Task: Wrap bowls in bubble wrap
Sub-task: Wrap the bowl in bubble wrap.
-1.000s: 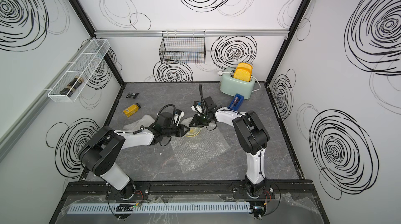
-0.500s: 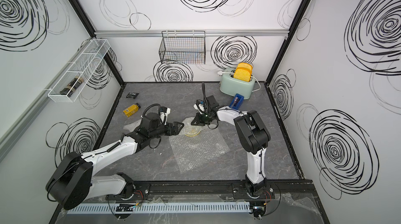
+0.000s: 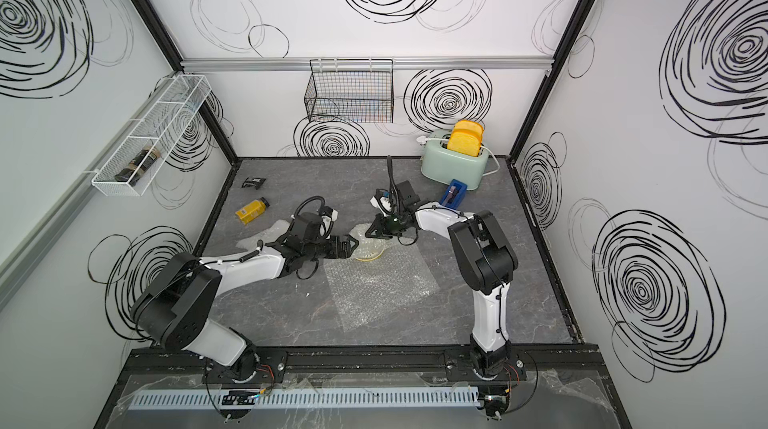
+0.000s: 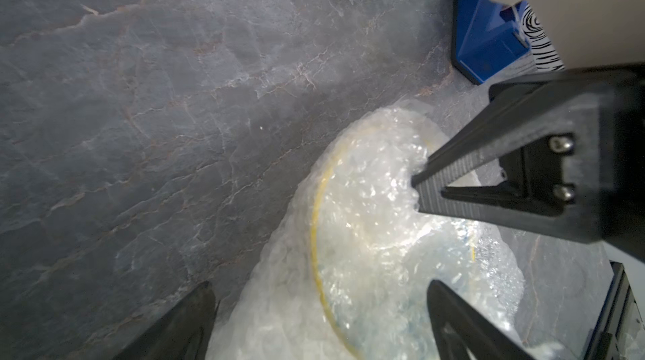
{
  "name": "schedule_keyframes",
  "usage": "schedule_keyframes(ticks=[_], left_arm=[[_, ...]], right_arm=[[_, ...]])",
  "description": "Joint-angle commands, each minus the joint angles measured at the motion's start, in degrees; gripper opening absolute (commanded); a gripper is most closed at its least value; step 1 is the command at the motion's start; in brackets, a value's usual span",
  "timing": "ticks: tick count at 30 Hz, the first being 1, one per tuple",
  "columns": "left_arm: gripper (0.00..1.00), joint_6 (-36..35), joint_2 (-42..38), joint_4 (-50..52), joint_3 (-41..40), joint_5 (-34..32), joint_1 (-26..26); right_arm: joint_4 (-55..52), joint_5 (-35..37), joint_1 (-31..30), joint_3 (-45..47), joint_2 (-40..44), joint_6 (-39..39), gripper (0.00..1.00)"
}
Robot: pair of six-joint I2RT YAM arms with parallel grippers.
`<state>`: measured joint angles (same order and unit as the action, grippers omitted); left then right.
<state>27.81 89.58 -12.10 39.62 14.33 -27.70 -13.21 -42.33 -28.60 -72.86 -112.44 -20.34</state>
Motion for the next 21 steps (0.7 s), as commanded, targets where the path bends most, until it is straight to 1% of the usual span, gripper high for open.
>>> schedule_keyframes(ticks=[1, 3, 5, 6, 9, 10, 12, 14, 15, 18, 21], left_arm=[[0.97, -1.51, 1.47, -3.32, -1.17, -0.38, -1.2], [0.98, -1.37, 2.86, -3.29, -0.57, -1.14, -1.28], [0.99, -1.36, 4.02, -2.91, 0.68, -1.34, -1.43], [0.99, -1.28, 4.39, -2.64, 1.25, -1.95, -1.64], [0.99, -1.38, 4.98, -1.68, 2.4, -3.78, -2.15], [1.0, -1.28, 5.2, -1.87, 2.48, -3.65, -2.11], [1.0, -1.18, 5.56, -1.91, 2.7, -3.45, -2.14], [1.0, -1.04, 5.7, -1.98, 2.84, -3.35, -2.1], [1.0, -0.92, 5.7, -2.14, 2.84, -3.31, -2.13], [1.0, -0.79, 5.7, -2.07, 3.1, -3.09, -2.12], [1.0, -0.69, 5.43, -2.2, 3.05, -2.91, -2.1]], right_arm=[[0.2, -0.72, 0.55, -1.76, -0.67, 0.51, 0.0], [0.12, -0.95, 0.56, -1.84, -0.37, 0.47, 0.0], [0.17, -0.94, 0.47, -1.44, 0.49, 0.55, 0.03], [0.01, -0.68, 0.44, -1.13, 1.23, 0.55, 0.07], [-0.88, 1.39, 0.45, -0.19, 4.24, 0.56, 0.33], [-1.34, 2.62, 0.37, 0.19, 5.65, 0.61, 0.38], [-1.52, 3.78, 0.15, 1.54, 8.38, 0.58, 0.41], [-0.31, 4.31, -0.69, 3.74, 11.4, 0.07, 0.41], [1.15, 4.29, -1.33, 5.18, 12.44, -0.29, 0.39], [2.02, 2.59, -2.84, 5.86, 12.02, -0.76, 0.27], [1.9, 3.03, -3.61, 4.57, 9.35, -1.35, 0.15]])
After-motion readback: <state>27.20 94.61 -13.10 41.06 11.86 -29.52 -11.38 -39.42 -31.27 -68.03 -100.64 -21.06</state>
